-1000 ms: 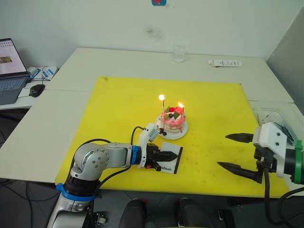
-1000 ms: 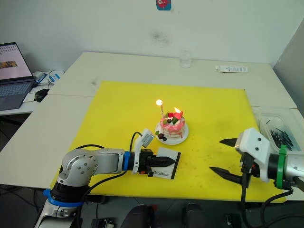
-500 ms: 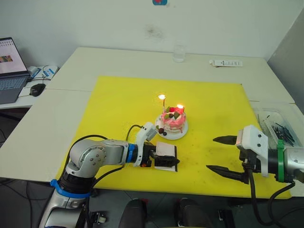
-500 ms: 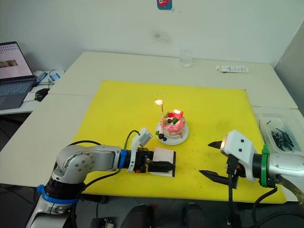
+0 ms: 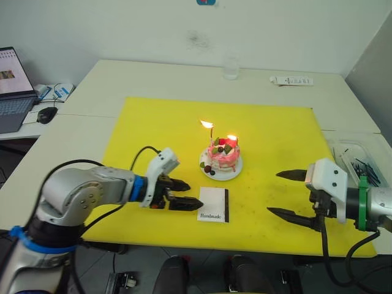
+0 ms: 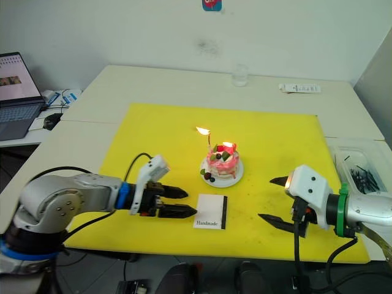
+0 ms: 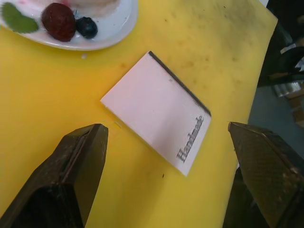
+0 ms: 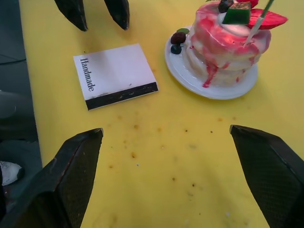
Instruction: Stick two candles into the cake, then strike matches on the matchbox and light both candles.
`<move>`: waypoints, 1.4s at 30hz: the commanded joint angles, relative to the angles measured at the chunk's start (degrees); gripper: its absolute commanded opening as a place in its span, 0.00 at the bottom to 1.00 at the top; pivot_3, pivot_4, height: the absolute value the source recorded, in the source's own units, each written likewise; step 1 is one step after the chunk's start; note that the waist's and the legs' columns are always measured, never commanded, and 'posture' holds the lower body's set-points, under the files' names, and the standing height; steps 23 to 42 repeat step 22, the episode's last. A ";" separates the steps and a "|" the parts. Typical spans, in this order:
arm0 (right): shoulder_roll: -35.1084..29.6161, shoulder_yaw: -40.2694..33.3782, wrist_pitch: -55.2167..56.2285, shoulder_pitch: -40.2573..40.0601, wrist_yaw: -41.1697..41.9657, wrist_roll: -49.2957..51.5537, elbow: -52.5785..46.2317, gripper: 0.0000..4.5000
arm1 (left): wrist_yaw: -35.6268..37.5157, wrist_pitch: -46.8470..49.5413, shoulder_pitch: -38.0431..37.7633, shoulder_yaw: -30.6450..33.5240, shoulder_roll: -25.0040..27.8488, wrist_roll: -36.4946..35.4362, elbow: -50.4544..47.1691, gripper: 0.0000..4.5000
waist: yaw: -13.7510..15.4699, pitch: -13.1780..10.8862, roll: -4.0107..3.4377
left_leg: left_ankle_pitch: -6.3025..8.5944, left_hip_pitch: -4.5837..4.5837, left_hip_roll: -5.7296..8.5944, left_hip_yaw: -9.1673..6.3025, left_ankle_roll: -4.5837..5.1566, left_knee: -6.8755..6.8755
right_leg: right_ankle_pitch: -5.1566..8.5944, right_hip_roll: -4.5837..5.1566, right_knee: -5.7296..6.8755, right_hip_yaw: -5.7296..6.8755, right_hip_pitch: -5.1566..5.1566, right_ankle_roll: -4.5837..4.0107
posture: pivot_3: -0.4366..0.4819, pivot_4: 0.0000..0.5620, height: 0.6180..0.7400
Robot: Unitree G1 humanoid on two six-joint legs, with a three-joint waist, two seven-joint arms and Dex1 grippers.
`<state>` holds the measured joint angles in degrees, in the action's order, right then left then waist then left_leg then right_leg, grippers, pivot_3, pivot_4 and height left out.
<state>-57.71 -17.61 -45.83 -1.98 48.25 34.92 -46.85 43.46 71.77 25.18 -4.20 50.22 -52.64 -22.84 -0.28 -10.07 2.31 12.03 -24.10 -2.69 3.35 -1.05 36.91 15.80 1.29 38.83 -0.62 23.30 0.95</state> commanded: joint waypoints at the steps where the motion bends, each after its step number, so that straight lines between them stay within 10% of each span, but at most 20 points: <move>1: 0.55 -4.22 3.06 -0.51 -0.06 -0.96 1.17 1.00 | 7.02 -11.10 -3.34 3.78 5.29 5.43 -1.95 1.00 | 0.08 0.00 0.00 | 0.00 -0.01 0.00 -0.01 0.00 -0.01 | 0.03 0.02 0.00 0.02 0.00 -0.05 | 0.48 0.27 0.89; 14: -2.71 -18.55 16.38 -3.99 14.68 -2.90 15.88 1.00 | 8.20 -53.74 -22.95 23.84 4.89 29.24 6.78 1.00 | 0.20 -0.01 0.00 | 0.01 -0.04 0.00 0.10 0.00 -0.08 | 0.18 0.31 -0.14 0.07 -0.02 -0.33 | 0.48 0.27 0.89; 42: -4.71 -13.13 19.64 -0.26 16.99 -4.77 20.33 1.00 | 8.33 -54.06 -23.36 26.00 3.73 28.46 7.50 1.00 | 0.24 -0.02 -0.01 | 0.01 -0.02 -0.02 0.06 0.00 -0.06 | 0.22 0.35 -0.10 0.17 -0.04 -0.42 | 0.48 0.27 0.89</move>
